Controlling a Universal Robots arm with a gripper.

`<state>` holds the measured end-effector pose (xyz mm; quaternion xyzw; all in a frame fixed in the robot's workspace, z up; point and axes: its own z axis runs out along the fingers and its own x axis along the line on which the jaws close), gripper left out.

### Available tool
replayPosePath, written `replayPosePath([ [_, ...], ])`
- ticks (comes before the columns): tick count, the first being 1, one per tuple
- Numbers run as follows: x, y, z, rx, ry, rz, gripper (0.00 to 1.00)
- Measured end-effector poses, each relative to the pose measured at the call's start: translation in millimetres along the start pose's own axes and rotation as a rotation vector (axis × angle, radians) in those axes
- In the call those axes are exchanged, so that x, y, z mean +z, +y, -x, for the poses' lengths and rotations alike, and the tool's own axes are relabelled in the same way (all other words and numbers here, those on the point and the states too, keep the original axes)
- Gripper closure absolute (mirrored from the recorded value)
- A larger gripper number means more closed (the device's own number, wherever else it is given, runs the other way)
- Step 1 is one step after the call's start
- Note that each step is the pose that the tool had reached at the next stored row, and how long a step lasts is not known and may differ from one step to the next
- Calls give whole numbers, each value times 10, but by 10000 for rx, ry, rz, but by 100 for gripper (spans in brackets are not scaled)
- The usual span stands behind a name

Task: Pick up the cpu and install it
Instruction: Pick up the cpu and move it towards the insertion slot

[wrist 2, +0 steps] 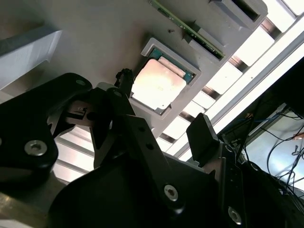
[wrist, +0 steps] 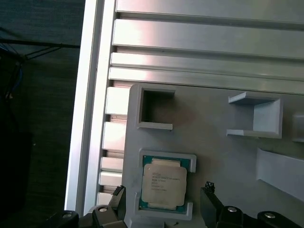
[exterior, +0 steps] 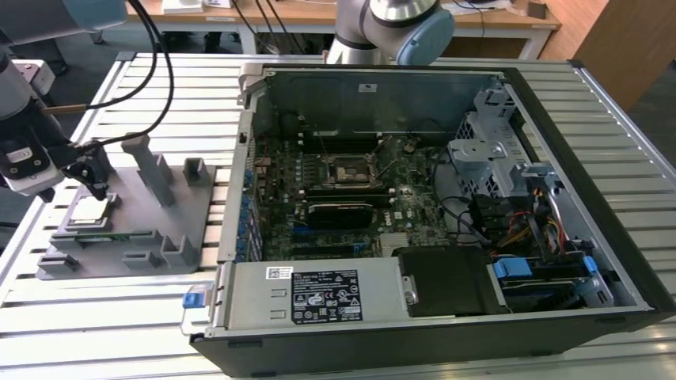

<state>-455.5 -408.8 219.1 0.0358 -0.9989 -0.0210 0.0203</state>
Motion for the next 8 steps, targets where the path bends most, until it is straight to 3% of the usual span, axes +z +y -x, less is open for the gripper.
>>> replayPosePath([
  [8, 80, -7, 3, 100, -7, 3, 28],
])
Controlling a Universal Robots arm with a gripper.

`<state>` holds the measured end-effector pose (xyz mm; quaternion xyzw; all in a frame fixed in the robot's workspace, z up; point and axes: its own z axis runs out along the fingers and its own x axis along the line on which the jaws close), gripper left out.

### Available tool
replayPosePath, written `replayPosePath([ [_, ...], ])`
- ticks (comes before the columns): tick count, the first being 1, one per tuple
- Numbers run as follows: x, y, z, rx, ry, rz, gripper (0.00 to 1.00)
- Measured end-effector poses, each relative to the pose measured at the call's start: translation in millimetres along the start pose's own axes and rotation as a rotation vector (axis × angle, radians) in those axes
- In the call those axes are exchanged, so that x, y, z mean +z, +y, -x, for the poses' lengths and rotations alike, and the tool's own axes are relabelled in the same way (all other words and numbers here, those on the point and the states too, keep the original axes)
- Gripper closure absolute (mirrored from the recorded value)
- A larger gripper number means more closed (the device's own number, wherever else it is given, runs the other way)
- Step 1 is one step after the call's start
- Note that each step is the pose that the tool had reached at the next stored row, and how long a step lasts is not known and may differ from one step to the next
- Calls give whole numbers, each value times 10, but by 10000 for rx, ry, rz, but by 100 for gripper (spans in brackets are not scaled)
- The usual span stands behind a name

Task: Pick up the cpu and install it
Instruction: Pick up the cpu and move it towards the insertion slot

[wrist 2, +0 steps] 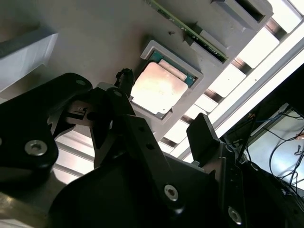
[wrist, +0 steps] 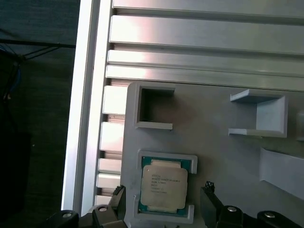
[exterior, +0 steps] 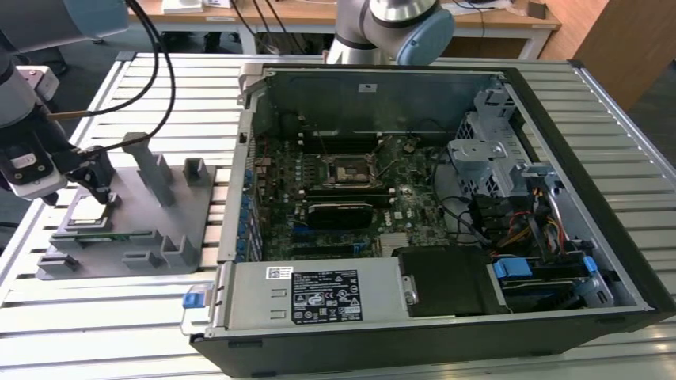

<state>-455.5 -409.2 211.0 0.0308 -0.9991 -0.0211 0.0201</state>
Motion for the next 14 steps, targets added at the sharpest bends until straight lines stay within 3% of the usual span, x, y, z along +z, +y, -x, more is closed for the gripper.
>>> replayPosePath([
  [14, 146, -16, 6, 219, -8, -8, 28],
])
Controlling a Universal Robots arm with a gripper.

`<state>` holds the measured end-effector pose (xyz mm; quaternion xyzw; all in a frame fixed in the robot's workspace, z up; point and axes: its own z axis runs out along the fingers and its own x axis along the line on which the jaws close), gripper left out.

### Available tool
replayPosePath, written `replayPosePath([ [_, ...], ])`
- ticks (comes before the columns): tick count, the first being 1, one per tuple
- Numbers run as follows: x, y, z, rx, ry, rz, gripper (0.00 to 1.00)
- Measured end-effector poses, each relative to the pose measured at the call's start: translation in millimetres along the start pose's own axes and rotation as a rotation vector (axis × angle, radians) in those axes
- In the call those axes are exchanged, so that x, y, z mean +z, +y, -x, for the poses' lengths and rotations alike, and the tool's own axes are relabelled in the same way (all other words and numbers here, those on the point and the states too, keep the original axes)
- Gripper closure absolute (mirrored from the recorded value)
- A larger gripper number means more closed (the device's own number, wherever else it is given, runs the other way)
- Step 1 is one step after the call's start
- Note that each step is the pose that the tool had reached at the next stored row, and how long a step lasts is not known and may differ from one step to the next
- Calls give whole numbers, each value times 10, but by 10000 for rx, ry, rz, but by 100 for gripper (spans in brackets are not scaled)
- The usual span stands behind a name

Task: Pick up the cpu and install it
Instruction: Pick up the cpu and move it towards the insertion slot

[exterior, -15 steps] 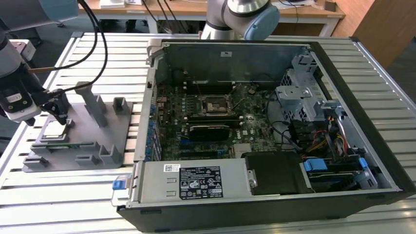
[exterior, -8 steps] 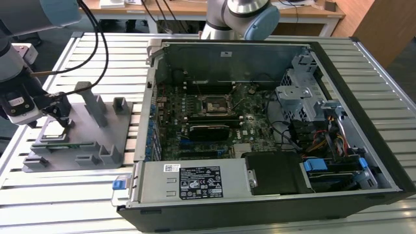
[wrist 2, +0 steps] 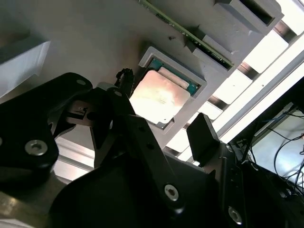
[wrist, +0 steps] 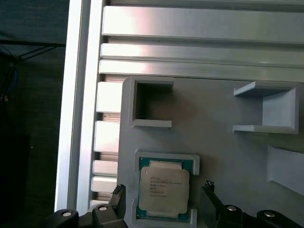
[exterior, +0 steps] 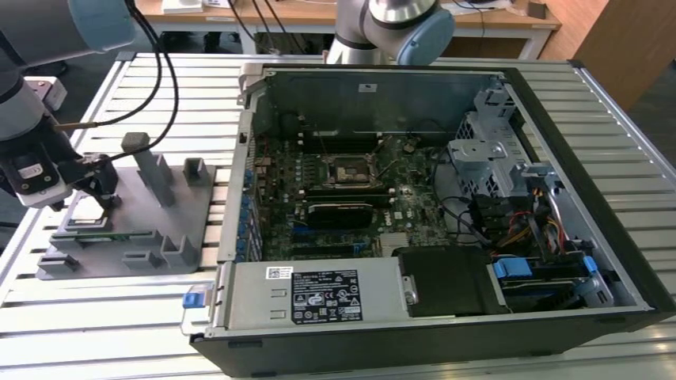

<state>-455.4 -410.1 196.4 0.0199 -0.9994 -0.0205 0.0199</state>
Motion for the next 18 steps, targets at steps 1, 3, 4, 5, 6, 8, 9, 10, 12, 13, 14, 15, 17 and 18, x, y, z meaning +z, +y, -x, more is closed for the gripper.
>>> replayPosePath([
  [1, 9, 2, 0, 5, 0, 0, 28],
  [3, 26, 12, 1, 7, 0, 0, 28],
  [4, 36, 14, 2, 8, -1, 0, 28],
  [5, 44, 14, 3, 11, -1, 0, 28],
  [6, 49, 14, 3, 25, 0, -2, 28],
  [8, 61, 14, 3, 71, -2, -15, 28],
  [9, 65, 14, 3, 99, -2, -20, 28],
  [10, 69, 13, 3, 125, -3, -23, 28],
  [12, 79, 13, 4, 172, -4, -30, 28],
  [13, 84, 13, 4, 194, -6, -31, 28],
  [14, 90, 13, 4, 216, -7, -30, 28],
  [15, 96, 13, 4, 235, -8, -30, 28],
  [17, 105, 16, 5, 267, -9, -29, 28],
  [18, 109, 18, 5, 280, -10, -28, 28],
])
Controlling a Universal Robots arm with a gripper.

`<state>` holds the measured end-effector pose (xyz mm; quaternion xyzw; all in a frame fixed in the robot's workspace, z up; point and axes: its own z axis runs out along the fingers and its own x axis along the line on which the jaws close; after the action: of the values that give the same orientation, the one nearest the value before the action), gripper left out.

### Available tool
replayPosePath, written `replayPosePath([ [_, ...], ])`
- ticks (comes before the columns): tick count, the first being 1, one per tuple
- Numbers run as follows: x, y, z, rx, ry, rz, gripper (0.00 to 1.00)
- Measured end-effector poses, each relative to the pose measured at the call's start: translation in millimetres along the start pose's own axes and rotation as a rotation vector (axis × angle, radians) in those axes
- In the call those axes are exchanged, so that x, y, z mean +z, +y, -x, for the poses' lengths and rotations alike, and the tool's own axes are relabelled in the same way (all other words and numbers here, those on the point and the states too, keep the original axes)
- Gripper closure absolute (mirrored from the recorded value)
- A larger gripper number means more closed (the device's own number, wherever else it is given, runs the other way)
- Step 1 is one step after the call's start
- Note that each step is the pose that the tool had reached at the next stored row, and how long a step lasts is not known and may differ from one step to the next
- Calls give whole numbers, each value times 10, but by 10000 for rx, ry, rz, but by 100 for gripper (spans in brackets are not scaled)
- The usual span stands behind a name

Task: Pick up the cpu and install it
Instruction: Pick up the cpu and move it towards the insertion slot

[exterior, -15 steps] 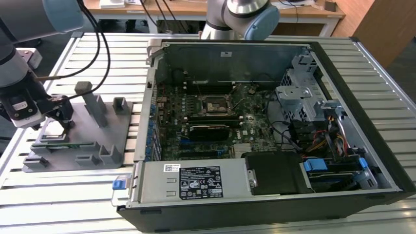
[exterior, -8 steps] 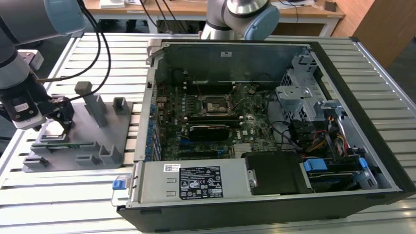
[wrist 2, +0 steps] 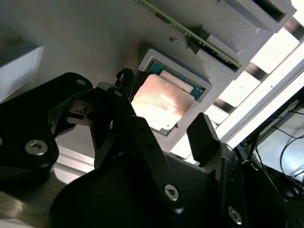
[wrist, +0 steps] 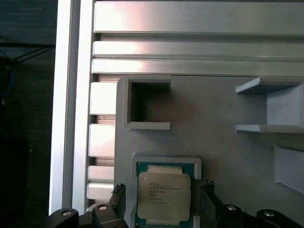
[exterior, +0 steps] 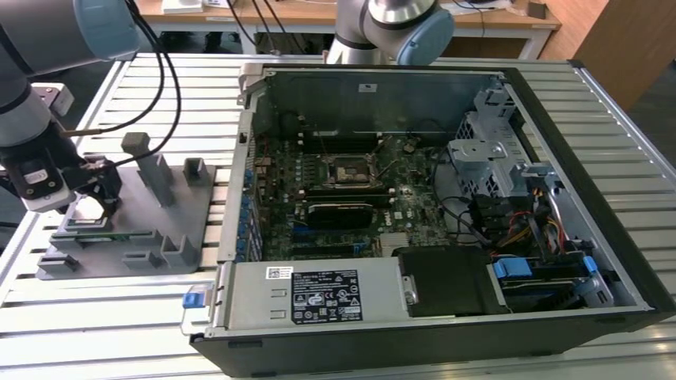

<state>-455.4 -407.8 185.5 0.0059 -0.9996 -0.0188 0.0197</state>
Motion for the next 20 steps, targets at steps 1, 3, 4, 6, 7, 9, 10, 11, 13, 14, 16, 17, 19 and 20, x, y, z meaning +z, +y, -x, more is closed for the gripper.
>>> replayPosePath([
  [1, 4, 1, 0, 13, 0, 0, 28],
  [3, 6, 2, 0, 30, 1, -2, 28],
  [4, 7, 2, 0, 35, 0, -5, 28],
  [6, 8, 3, 0, 42, -1, -7, 28],
  [7, 11, 3, 1, 45, -2, -7, 28],
  [9, 16, 3, 1, 52, -2, -8, 28],
  [10, 18, 3, 1, 55, -1, -8, 28],
  [11, 20, 3, 2, 59, -2, -11, 28],
  [13, 21, 2, 3, 68, -2, -20, 29],
  [14, 21, 2, 3, 76, -2, -24, 29],
  [16, 23, 3, 5, 105, -4, -39, 36],
  [17, 24, 2, 5, 132, -4, -51, 36],
  [19, 25, 2, 7, 190, -8, -74, 36],
  [20, 25, 2, 8, 208, -9, -81, 36],
])
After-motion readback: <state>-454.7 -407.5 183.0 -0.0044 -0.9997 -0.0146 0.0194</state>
